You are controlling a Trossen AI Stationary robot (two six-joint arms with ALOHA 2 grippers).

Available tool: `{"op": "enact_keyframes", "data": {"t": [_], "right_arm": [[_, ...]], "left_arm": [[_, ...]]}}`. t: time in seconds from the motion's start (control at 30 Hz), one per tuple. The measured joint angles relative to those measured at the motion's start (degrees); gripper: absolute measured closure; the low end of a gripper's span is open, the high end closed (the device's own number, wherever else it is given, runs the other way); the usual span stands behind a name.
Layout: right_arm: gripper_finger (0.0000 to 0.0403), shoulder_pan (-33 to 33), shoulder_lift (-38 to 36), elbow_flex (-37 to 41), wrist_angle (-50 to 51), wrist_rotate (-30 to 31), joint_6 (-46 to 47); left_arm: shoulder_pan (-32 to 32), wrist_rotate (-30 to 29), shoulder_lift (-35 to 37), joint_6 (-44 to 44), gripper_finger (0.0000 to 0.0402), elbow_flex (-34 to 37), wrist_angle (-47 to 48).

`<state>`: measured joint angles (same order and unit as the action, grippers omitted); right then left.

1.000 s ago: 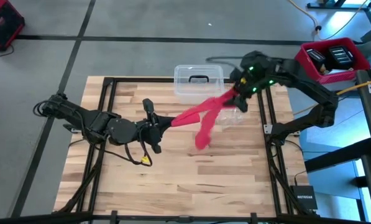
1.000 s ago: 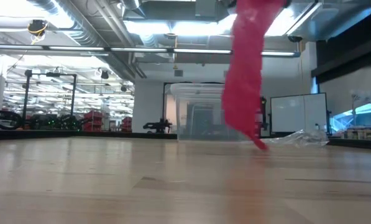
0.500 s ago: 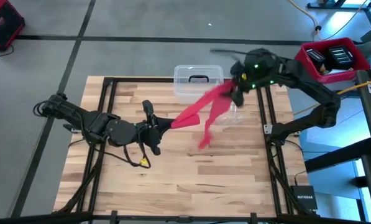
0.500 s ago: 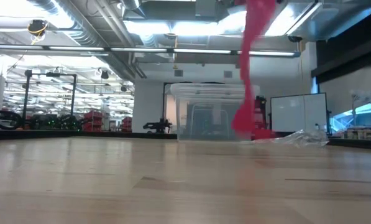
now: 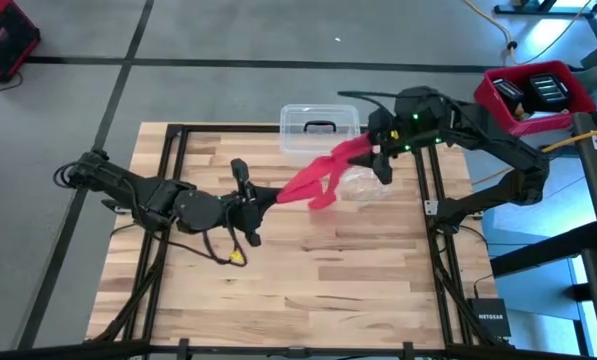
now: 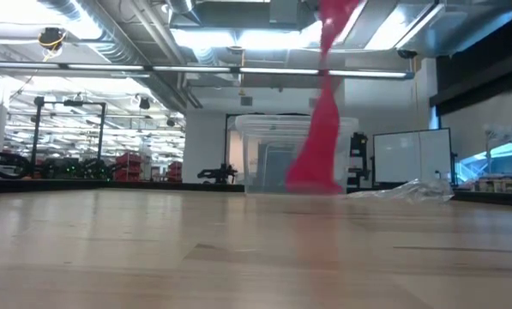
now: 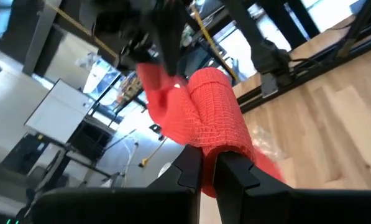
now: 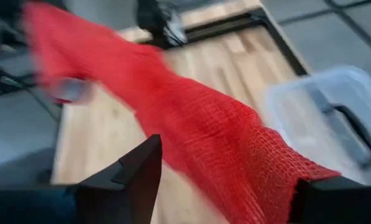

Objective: Roll bandage
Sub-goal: Roll the red bandage

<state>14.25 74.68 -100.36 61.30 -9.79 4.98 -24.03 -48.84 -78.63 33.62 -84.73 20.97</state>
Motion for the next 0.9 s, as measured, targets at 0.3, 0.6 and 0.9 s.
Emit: {"op": "enact_keyframes", "data": {"t": [0.3,0.6,0.9], "right_arm": [[0.0178,-0.76,1.91,-0.06,4.41,21.7,-6.77],[0.0178,-0.36,6.26,-0.04,4.08,14.13,-8.25],[0.0157,-2.69,12.94,-0.04,1.69,2.5,-14.17]], "left_arm": [[0.52,11.38,0.0,-3.6,0.0385,0.0,1.24],[2.62,17.58,-0.33,-12.68,0.0385,0.0,9.37],[8.09,17.37,-0.49,-27.54,0.0385,2.8,23.5]]}}
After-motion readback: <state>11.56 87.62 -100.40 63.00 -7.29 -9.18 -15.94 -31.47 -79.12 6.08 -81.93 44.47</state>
